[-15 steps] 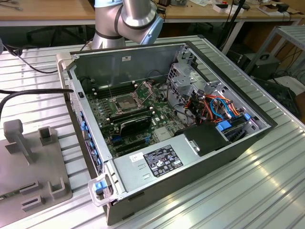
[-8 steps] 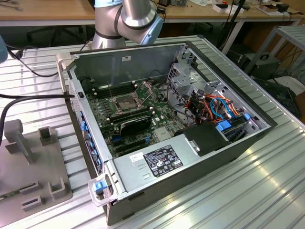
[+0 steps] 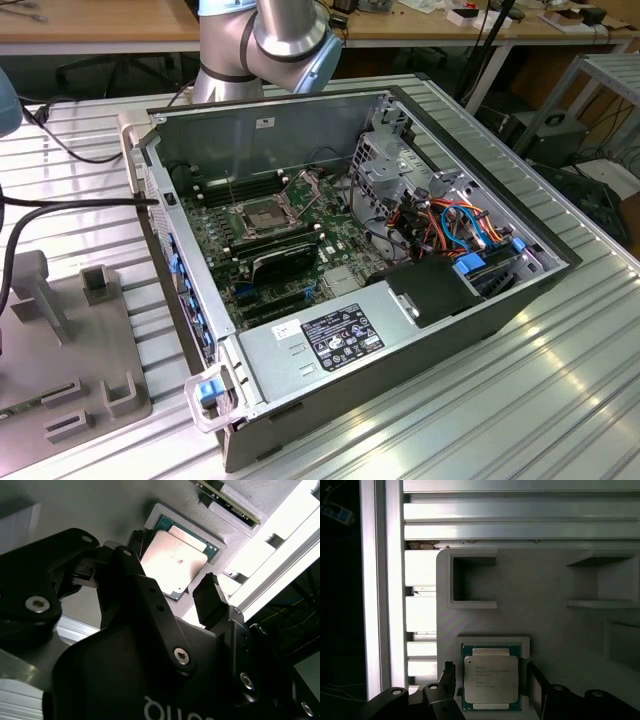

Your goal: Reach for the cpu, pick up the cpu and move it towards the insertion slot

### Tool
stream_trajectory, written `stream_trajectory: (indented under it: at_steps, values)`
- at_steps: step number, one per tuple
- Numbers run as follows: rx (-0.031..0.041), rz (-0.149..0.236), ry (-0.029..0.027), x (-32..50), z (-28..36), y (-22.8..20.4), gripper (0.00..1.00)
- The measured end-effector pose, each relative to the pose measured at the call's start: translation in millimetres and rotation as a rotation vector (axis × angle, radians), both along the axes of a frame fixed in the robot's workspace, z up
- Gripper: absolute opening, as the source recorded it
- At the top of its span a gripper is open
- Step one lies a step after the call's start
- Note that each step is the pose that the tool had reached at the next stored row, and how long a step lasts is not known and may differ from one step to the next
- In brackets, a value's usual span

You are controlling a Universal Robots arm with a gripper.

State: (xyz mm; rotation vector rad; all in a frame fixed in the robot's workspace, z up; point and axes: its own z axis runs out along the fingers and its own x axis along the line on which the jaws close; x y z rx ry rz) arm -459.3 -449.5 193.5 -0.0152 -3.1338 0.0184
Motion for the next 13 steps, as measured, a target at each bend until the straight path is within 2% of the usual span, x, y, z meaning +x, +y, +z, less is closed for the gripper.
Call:
stream_trajectory:
  at_steps: [13]
  values:
    - [-0.001,0.0,-0.0002,0.0,-3.7,0.3,0.67]
